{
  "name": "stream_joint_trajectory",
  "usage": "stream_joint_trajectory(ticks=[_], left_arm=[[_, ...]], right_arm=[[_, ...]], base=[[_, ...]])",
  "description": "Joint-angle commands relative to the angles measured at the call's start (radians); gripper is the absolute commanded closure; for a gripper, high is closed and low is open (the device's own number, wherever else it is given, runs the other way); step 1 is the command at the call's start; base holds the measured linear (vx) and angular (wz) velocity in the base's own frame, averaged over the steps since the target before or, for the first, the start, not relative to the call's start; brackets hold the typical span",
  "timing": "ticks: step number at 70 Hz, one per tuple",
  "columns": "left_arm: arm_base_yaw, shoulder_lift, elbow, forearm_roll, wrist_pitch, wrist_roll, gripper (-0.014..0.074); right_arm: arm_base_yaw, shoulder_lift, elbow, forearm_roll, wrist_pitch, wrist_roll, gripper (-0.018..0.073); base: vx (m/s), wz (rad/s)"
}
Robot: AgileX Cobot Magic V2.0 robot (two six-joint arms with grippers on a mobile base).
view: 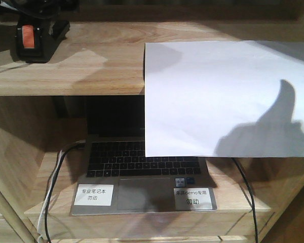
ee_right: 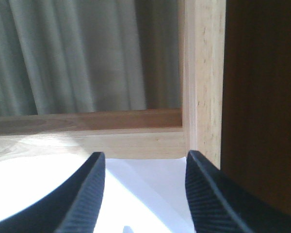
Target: Grab stapler and paper to desk for stapling
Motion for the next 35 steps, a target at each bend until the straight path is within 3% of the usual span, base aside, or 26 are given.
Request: stream_joint_trajectory(ticks=[1, 8, 19, 24, 35], left_arm=[[0.001, -0.034, -0.027, 0.006, -0.061, 0.028, 0.0034], [0.001, -0.031, -0.027, 0.006, -0.050, 0.028, 0.0071], [0.001, -0.031, -0.027, 0.005, -0.029, 0.027, 0.0202], [0.001, -0.031, -0.027, 0.005, -0.028, 0.027, 0.0295], [0.001, -0.034, -0.027, 0.002, -0.022, 0.023, 0.0591]], right_arm=[[-0.004, 0.010, -0.030, 0.000, -0.070, -0.008, 0.0203], [-0.004, 0.010, -0.030, 0.000, -0.070, -0.008, 0.0203], [-0.004, 0.010, -0.030, 0.000, -0.070, -0.008, 0.0203], [-0.004, 0.010, -0.030, 0.000, -0.070, -0.008, 0.0203], [-0.004, 0.010, -0.030, 0.000, -0.070, -0.008, 0.0203]], base=[[0.00, 0.00], [0.00, 0.00], [0.00, 0.00], [0.00, 0.00], [0.00, 0.00]])
